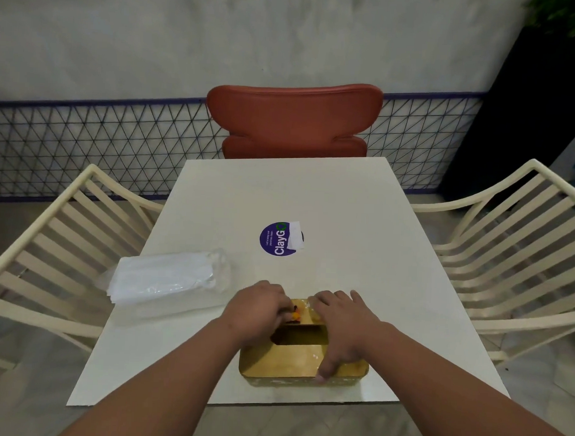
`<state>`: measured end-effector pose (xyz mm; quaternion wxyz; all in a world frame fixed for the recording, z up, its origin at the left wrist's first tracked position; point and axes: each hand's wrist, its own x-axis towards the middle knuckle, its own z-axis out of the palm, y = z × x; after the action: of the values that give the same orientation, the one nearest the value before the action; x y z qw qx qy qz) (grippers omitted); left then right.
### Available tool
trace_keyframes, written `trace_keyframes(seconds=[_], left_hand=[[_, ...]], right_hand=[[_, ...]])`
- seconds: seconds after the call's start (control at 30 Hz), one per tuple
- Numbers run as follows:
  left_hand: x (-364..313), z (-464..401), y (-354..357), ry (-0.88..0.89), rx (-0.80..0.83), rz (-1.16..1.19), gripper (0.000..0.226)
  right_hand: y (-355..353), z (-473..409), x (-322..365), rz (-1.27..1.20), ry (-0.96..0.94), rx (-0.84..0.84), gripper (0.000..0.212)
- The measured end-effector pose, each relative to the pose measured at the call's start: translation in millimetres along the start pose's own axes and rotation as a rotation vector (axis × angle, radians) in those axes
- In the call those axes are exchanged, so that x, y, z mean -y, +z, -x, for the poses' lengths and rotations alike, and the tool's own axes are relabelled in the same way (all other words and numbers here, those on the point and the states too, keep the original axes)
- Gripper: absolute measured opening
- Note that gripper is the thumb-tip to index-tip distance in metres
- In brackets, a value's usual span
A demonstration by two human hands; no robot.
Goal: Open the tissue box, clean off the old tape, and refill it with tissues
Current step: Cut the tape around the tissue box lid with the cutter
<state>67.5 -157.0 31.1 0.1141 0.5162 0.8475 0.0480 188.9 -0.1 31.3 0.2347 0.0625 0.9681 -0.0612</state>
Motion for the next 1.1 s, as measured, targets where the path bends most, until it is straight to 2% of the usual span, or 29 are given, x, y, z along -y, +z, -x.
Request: trace_keyframes(seconds=[0.1, 0.27, 0.47, 0.63, 0.83, 1.1], left_hand=[[-3, -5, 2, 0.027, 0.001, -0.037, 0.031], [16, 3, -1, -0.049, 0.025, -0.025, 0.033], [-17, -12, 1, 0.056, -0.012, -0.045, 0.029], [4, -3, -1, -0.032, 0.013, -0.026, 0.03], [-16, -13, 2, 0.043, -0.011, -0.049, 0.029], [28, 4, -6, -0.108, -0.004, 0.005, 0.03]], right_hand=[[1, 0, -1, -0.008, 0.002, 0.003, 0.134], [1, -1, -1, -0.009, -0.001, 0.002, 0.135], [1, 0, -1, -0.009, -0.004, -0.007, 0.134], [0, 1, -1, -0.012, -0.009, -0.003, 0.133], [-1, 3, 0, -0.001, -0.015, -0.007, 0.133], [-1, 7, -8, 0.018, -0.023, -0.008, 0.138]])
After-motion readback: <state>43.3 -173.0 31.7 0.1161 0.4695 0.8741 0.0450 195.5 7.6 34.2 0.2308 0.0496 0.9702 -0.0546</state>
